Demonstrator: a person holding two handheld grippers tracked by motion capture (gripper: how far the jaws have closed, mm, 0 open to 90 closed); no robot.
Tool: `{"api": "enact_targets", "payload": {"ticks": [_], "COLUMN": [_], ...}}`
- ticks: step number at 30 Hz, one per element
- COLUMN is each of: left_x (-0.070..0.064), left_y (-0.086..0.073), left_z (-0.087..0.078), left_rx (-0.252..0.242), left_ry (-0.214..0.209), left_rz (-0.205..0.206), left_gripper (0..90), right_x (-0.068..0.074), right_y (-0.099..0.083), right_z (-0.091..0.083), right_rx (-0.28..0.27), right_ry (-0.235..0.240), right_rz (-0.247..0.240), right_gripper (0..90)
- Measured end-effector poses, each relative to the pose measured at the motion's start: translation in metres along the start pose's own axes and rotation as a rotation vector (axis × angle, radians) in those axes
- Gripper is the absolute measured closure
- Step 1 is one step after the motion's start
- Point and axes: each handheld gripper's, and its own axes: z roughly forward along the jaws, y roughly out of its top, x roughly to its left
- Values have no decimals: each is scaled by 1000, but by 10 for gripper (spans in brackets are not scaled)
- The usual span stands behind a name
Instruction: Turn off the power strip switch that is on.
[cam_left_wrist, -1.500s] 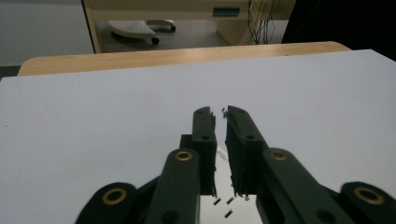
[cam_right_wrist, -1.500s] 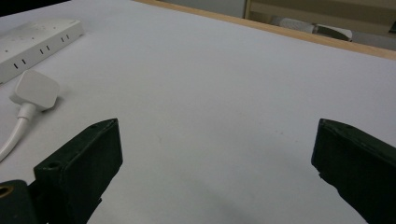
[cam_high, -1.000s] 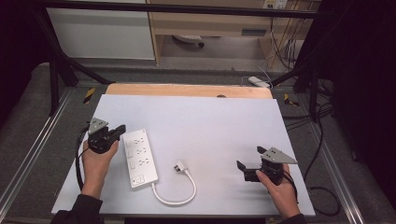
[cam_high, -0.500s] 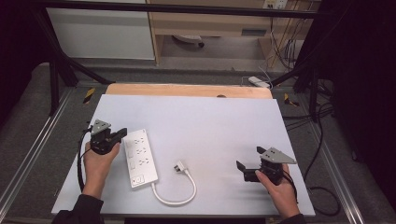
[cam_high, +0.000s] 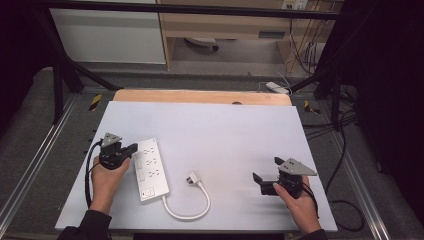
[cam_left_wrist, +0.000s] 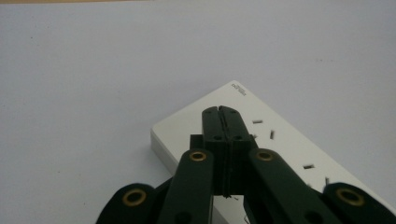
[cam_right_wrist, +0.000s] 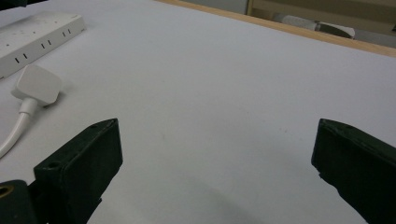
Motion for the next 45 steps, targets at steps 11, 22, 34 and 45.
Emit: {"api": "enact_targets", "payload": {"ticks": [11,22,34,45], "left_x": [2,3,3,4], "left_y": [-2,-4,-5,-5], "left_z": [4,6,8,9], "left_rx": [18,33,41,41], "left_ry": [7,12,11,12], "left_rz": [0,1,1,3], "left_gripper": [900,900,900,899], "right_x": [0,0,0,0], "right_y": [0,0,0,0], "right_z": [0,0,0,0], "right_rx": [4,4,5,5], "right_ry": [2,3,4,4], "right_rz": [-1,-1,0,1], "right_gripper": [23,23,23,23]}}
